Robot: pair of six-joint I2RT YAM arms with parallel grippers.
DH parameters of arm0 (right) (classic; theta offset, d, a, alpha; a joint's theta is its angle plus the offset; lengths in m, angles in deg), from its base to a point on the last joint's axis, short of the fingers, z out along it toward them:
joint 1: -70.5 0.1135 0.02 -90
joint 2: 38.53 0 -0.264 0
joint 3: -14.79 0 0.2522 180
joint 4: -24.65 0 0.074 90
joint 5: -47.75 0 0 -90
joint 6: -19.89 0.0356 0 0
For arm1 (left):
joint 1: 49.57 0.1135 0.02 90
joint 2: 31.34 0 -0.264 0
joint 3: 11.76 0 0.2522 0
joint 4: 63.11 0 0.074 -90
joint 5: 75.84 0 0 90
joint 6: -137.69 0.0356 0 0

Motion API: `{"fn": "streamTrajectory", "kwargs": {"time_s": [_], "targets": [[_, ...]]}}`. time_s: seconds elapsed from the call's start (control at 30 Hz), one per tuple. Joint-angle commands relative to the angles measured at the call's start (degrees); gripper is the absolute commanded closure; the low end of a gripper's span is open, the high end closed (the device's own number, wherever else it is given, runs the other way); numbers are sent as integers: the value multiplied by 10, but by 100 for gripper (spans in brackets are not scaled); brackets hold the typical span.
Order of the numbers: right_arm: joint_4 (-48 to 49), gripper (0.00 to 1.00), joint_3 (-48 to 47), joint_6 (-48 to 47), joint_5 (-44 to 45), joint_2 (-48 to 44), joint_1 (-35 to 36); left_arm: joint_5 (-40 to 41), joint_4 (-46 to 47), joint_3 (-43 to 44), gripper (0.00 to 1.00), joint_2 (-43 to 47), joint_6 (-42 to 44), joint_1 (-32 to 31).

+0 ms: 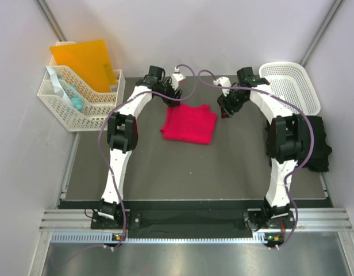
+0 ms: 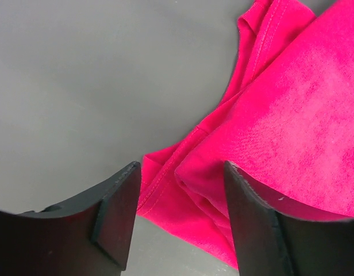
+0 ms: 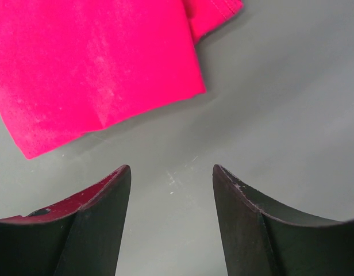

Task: Fold and stack the t-shirts
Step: Fold the tshirt

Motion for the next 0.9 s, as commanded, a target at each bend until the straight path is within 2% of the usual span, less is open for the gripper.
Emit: {"fn": "streamTrajectory", "kwargs": {"time_s": [0.0, 0.43, 0.57, 0.7, 0.77, 0.8, 0.83, 0.87], "targets": [[10, 40, -24, 4, -2, 5, 5, -13, 29, -1, 38, 8, -2, 1], [24, 36, -7, 4, 8, 12, -1, -35, 13, -9, 37, -4, -12, 1], [28, 32, -27, 37, -23, 36, -14, -35, 10, -10, 52, -5, -10, 1], [28, 31, -60, 67, -72, 73, -29, -38, 2, -10, 74, -4, -6, 1], [29, 30, -79, 80, -86, 85, -30, -39, -1, -10, 78, -4, -6, 1], [30, 30, -86, 84, -101, 99, -31, -35, -2, -11, 96, -3, -9, 1], [29, 29, -93, 93, -110, 106, -34, -35, -1, -11, 100, -2, -10, 1], [27, 29, -108, 97, -118, 114, -35, -35, -2, -13, 100, 0, -12, 1]]}}
